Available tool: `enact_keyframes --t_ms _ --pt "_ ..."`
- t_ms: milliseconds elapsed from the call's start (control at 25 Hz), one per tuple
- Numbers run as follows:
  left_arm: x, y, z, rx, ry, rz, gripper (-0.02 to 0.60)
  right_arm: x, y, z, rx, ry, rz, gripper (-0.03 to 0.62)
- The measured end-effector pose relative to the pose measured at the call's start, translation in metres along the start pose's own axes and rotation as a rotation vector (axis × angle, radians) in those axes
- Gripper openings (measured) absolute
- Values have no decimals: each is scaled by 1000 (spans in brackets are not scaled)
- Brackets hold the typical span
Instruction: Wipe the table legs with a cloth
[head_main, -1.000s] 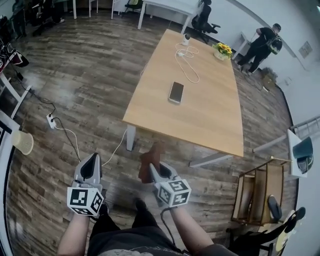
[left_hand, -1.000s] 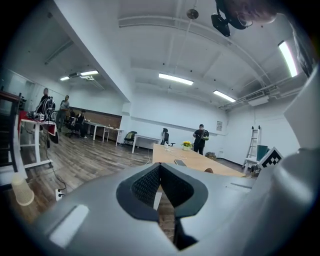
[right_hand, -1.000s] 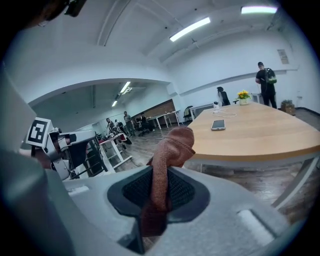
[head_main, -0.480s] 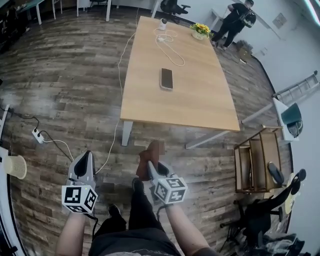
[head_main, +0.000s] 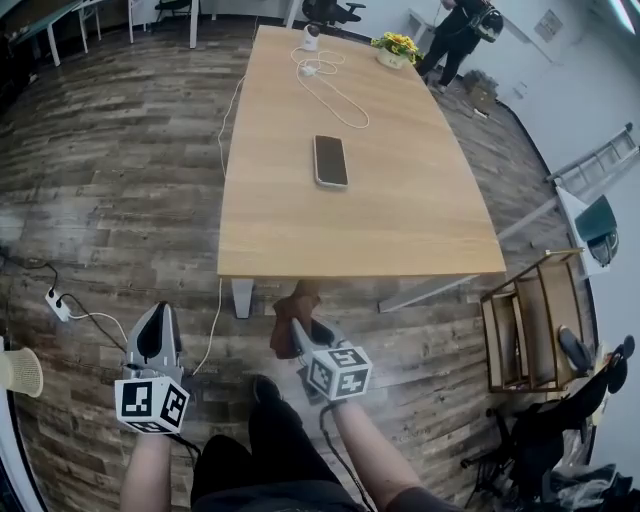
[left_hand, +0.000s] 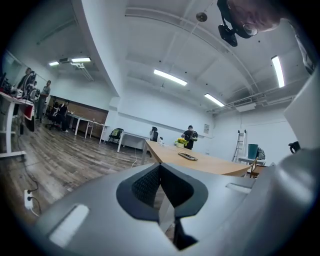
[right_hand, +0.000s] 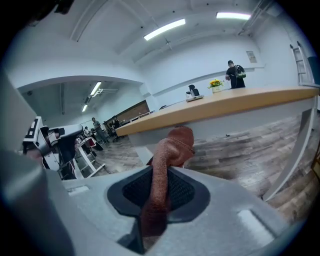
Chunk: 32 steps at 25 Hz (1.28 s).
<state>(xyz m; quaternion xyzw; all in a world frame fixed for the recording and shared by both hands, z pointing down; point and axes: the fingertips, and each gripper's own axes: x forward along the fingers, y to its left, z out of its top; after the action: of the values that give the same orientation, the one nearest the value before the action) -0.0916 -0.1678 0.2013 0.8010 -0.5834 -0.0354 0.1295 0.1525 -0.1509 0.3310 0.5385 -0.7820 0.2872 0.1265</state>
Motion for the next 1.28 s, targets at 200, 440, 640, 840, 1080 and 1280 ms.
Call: enact_keyframes --t_ms 200,440,640,840,1080,1280 --pt "35 9 -49 47 -14 -46 18 54 -9 -17 -23 -51 65 64" --pt "67 24 -100 49 0 -69 18 81 -1 14 -120 -271 131 64" --pt "88 18 -123 59 -49 -150 18 90 7 40 -183 -432 227 64" --pt "100 39 -161 98 -97 -154 18 112 8 31 -268 -503 262 64" --pt "99 59 -210 115 -106 -130 18 146 -13 -26 -328 -450 248 64" --pt "105 82 -238 89 -117 -120 18 184 -33 -78 -283 -372 238 64"
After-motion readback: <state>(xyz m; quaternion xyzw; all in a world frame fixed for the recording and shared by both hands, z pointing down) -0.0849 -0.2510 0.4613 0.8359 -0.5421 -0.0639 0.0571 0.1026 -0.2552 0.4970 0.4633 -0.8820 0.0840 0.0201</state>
